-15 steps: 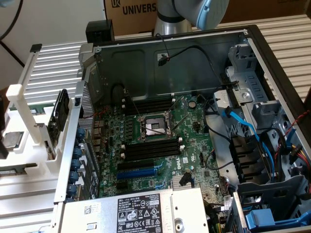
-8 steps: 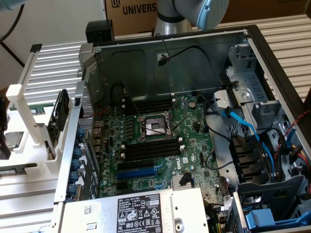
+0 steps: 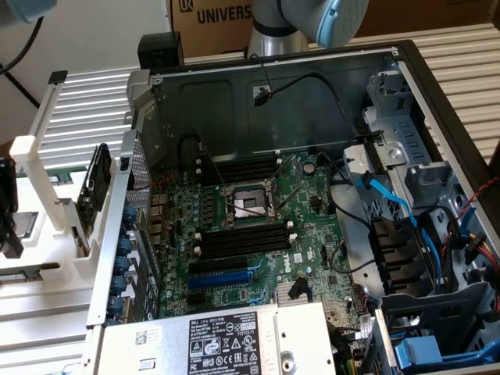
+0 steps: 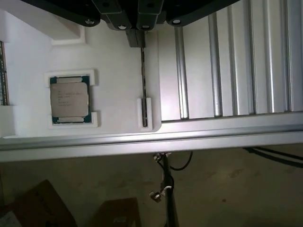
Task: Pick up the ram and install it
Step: 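Pick up the ram and move it above insertion slot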
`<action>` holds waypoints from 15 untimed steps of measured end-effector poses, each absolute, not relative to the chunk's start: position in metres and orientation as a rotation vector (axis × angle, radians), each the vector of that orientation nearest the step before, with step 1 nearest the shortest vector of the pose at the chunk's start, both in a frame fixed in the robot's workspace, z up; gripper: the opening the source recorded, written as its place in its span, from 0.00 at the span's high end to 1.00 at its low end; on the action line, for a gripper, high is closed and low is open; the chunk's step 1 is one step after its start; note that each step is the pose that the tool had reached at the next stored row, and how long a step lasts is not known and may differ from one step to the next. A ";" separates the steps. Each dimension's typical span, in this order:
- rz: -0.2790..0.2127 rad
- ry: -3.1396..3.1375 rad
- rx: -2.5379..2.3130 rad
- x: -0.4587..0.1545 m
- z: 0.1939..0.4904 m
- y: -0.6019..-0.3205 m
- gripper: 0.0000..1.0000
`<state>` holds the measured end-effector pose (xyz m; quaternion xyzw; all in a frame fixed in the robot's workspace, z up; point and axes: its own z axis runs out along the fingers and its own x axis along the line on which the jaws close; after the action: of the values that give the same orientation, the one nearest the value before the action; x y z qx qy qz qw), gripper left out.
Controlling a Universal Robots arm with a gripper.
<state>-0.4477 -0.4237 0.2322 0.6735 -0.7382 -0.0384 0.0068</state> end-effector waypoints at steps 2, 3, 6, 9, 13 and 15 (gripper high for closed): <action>-0.121 -2.305 2.110 -0.447 0.231 -0.423 0.90; -0.123 -2.302 2.111 -0.447 0.231 -0.424 0.90; -0.133 -2.293 2.109 -0.447 0.230 -0.424 0.90; -0.137 -2.289 2.110 -0.447 0.230 -0.425 0.90; -0.144 -2.283 2.108 -0.446 0.229 -0.425 0.76; -0.145 -2.281 2.108 -0.445 0.228 -0.425 0.76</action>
<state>-0.4451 -0.4250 0.2277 0.6780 -0.7334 -0.0467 0.0162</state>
